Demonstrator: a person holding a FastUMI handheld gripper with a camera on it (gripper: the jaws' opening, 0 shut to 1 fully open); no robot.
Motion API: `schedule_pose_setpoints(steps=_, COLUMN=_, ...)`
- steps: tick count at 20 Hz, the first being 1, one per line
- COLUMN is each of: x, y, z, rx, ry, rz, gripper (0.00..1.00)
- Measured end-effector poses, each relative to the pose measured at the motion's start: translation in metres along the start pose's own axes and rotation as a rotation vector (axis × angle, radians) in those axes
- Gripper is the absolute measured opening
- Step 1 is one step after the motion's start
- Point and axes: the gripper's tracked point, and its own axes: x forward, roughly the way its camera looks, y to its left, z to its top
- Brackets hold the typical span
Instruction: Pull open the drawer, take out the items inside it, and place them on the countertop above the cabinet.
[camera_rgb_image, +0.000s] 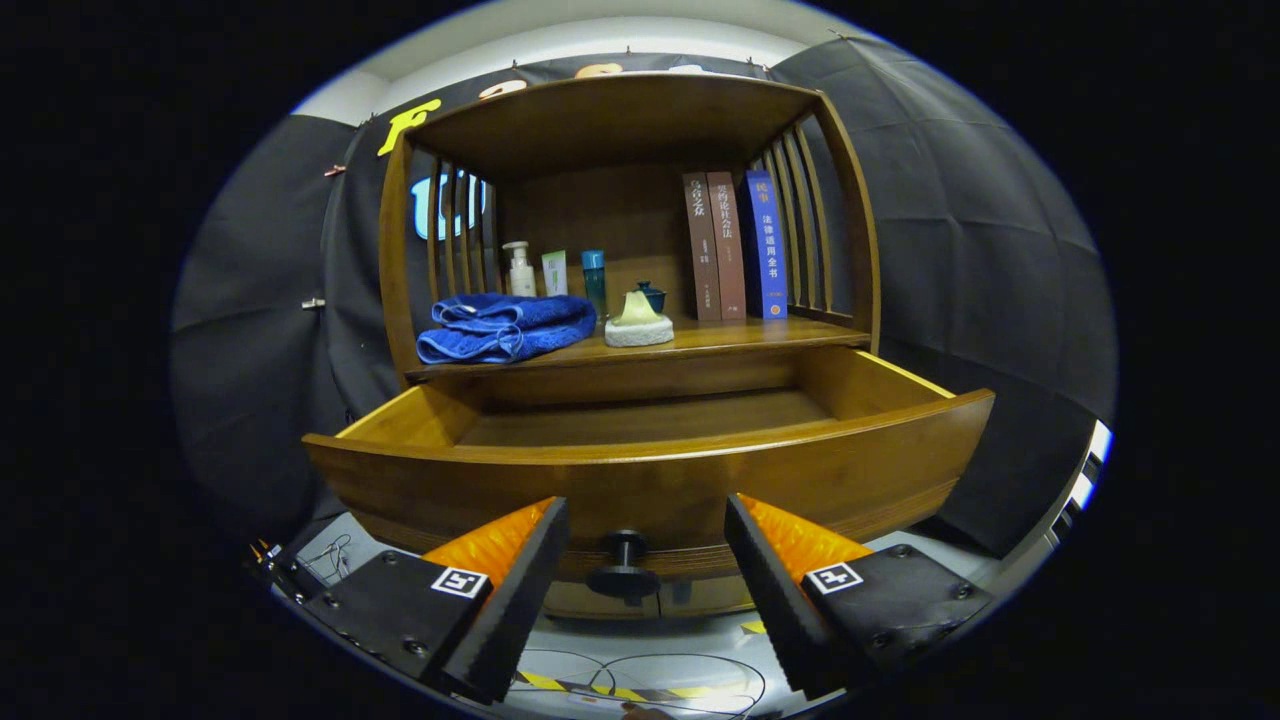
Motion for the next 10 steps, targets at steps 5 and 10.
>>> schedule_pose_setpoints(steps=5, x=0.006, y=-0.001, z=0.002, rx=-0.007, ry=-0.024, rz=-0.018, gripper=1.00)
schedule_pose_setpoints(steps=10, x=0.049, y=0.001, z=0.018, rx=-0.009, ry=-0.017, rz=-0.027, gripper=1.00)
